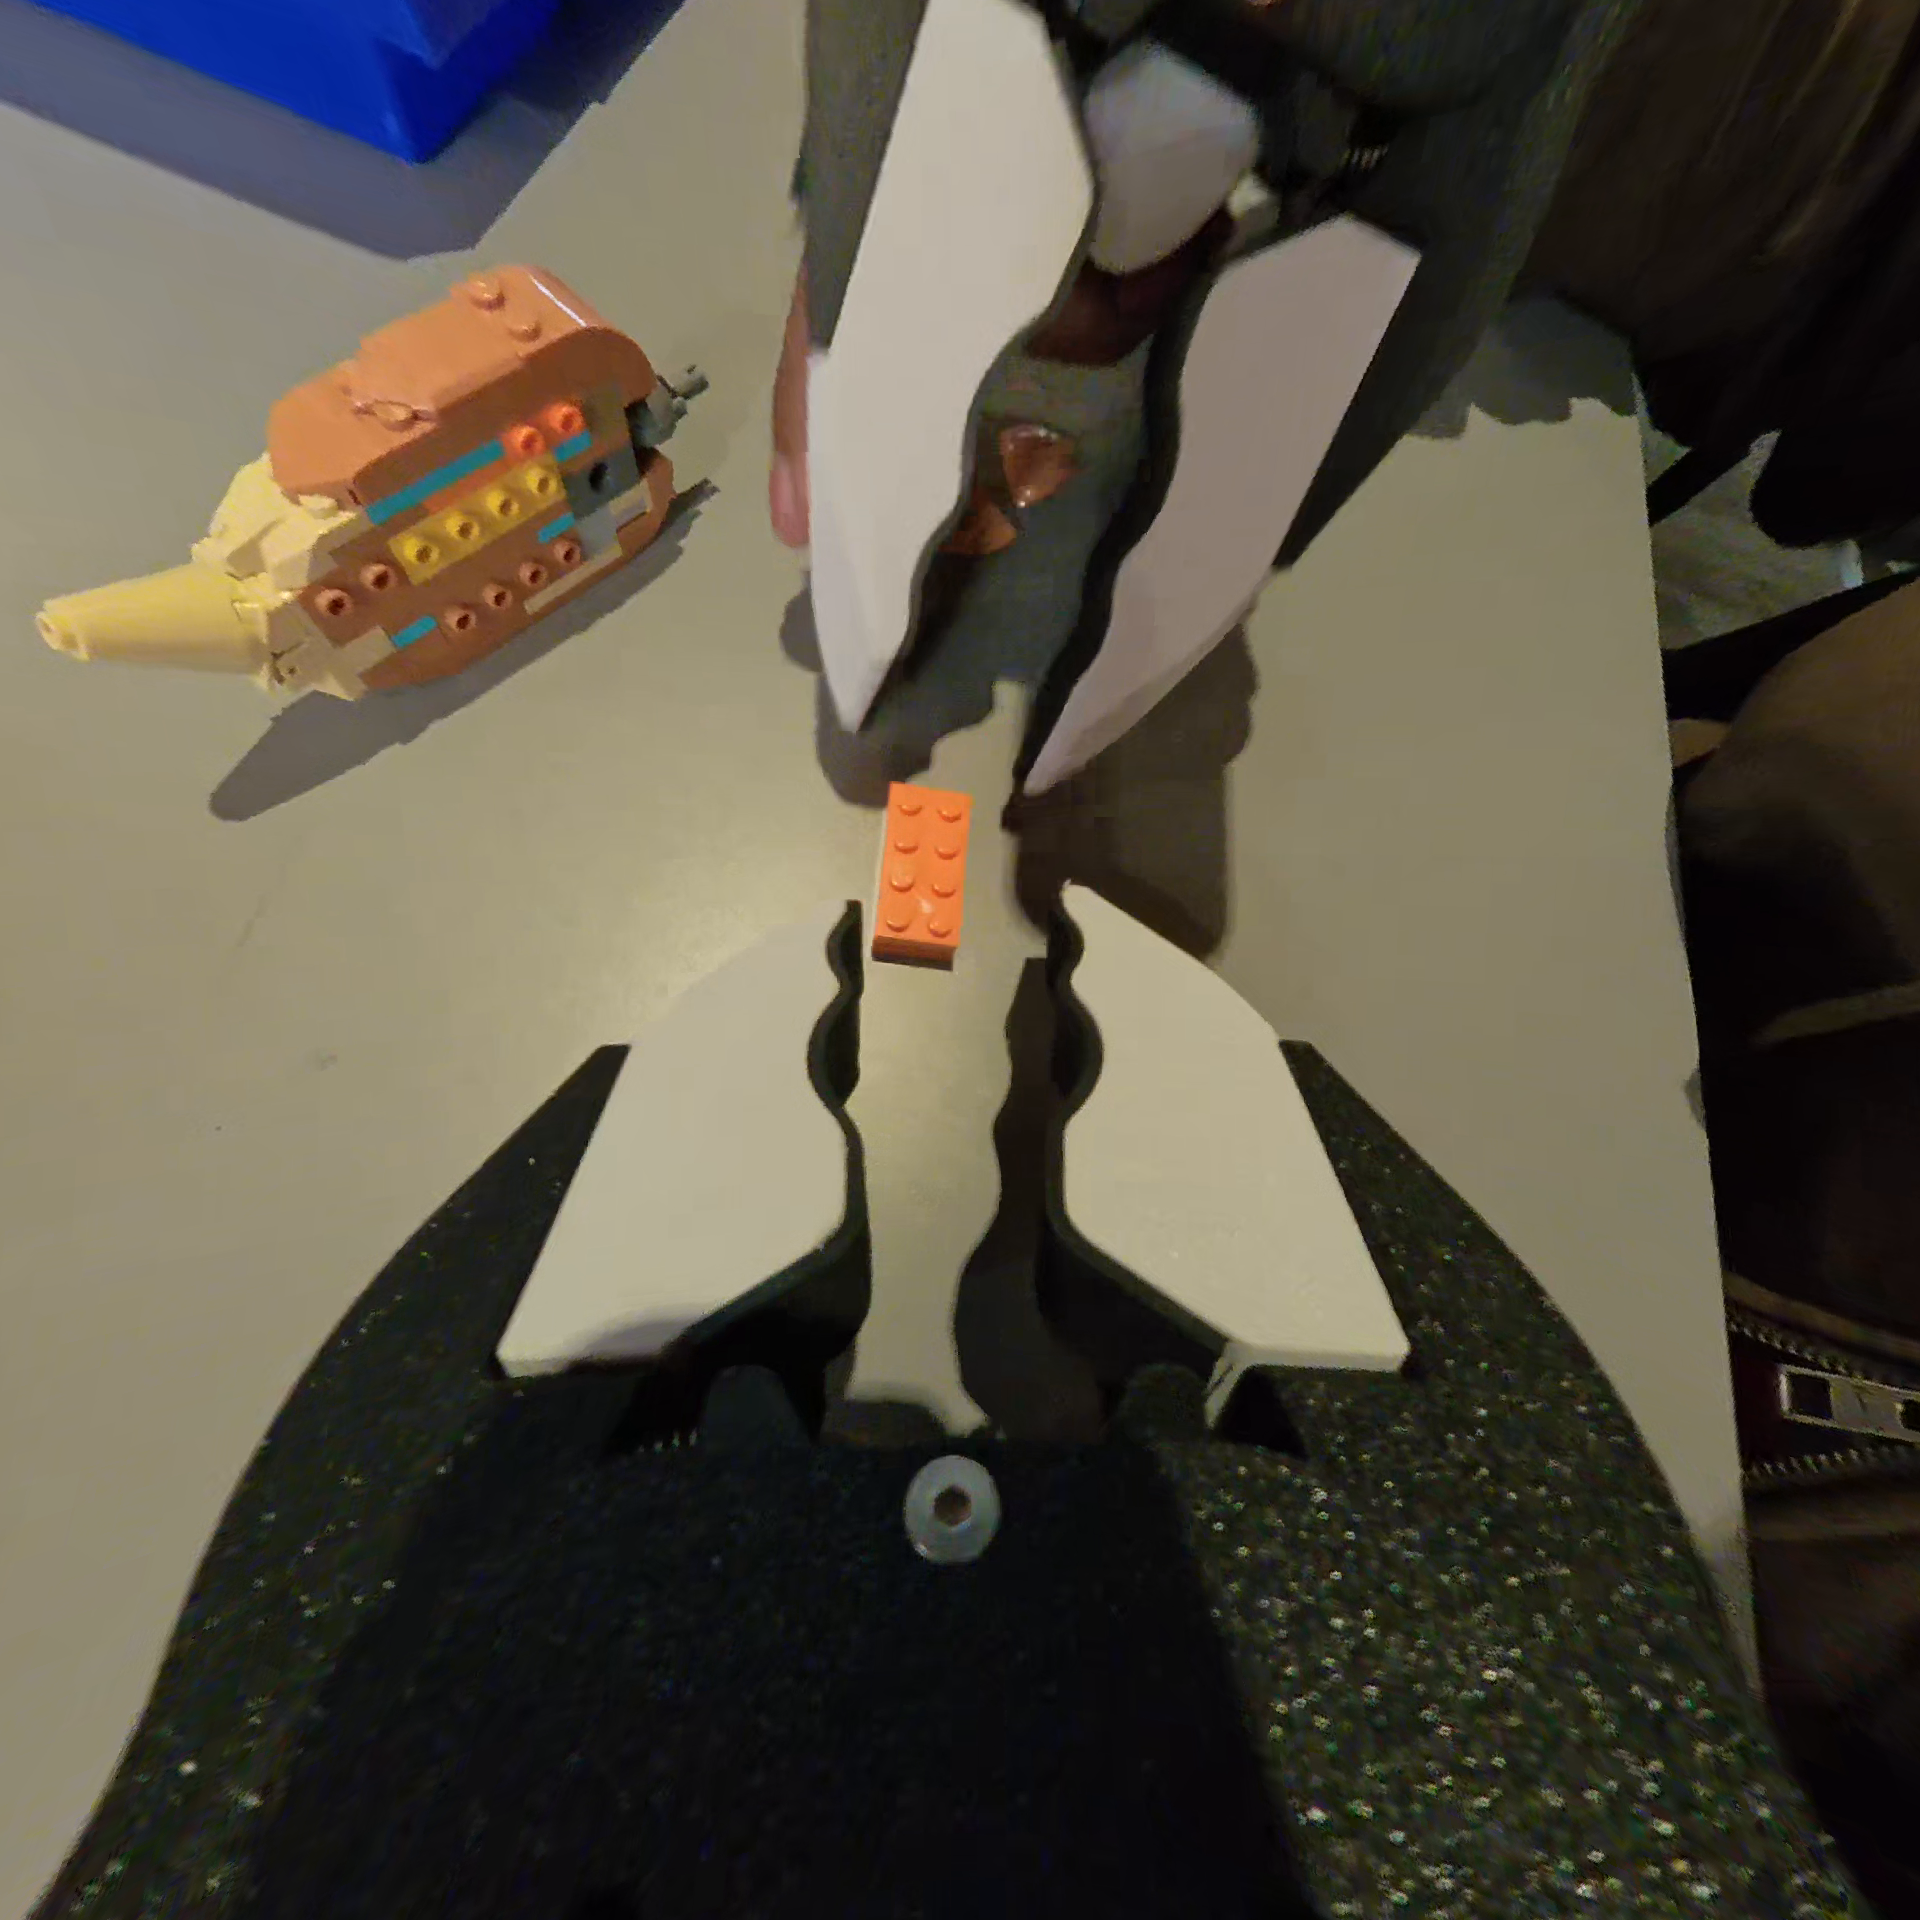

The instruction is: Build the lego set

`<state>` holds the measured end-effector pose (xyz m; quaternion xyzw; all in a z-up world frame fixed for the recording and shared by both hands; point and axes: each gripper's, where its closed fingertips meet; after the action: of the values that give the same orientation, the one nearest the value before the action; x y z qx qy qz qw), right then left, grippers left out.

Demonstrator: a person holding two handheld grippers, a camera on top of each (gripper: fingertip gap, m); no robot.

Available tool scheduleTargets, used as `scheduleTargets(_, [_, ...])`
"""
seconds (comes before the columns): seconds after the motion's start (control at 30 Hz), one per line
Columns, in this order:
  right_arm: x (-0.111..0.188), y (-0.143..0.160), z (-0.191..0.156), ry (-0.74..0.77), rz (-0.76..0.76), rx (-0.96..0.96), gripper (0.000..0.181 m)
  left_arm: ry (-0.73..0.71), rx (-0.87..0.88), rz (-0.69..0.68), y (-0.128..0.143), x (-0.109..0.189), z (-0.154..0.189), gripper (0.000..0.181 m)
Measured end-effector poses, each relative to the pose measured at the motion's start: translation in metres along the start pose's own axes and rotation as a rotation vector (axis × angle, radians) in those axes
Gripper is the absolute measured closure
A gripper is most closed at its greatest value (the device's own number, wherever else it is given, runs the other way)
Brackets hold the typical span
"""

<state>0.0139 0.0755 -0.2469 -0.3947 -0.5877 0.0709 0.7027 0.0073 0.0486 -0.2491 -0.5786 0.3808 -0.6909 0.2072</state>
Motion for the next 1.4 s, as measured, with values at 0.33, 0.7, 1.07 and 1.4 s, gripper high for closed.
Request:
scheduleTargets(0.33, [0.077,0.067,0.002,0.113,0.054,-0.192,0.157,-0.05,-0.079,-0.031,0.002,-0.008,-0.005,0.148])
scheduleTargets(0.7, [0.074,0.091,0.015,0.178,-0.003,-0.242,0.156,-0.094,-0.163,-0.061,0.003,-0.018,-0.009,0.164])
scheduleTargets(1.07, [0.062,0.099,0.023,0.171,-0.015,-0.28,0.159,-0.087,-0.179,-0.058,0.003,-0.017,-0.006,0.165])
scheduleTargets(1.4, [0.066,0.097,0.021,0.183,-0.01,-0.259,0.154,-0.08,-0.171,-0.056,0.005,-0.015,-0.005,0.164])
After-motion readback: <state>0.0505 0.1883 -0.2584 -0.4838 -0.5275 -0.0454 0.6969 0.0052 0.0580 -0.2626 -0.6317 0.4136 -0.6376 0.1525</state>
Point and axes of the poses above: each gripper's, where its closed fingertips meet, x back along the fingers, y out of its underside, z = x × y across the jaws, and after that the axes turned 13 degrees about -y, right-handed
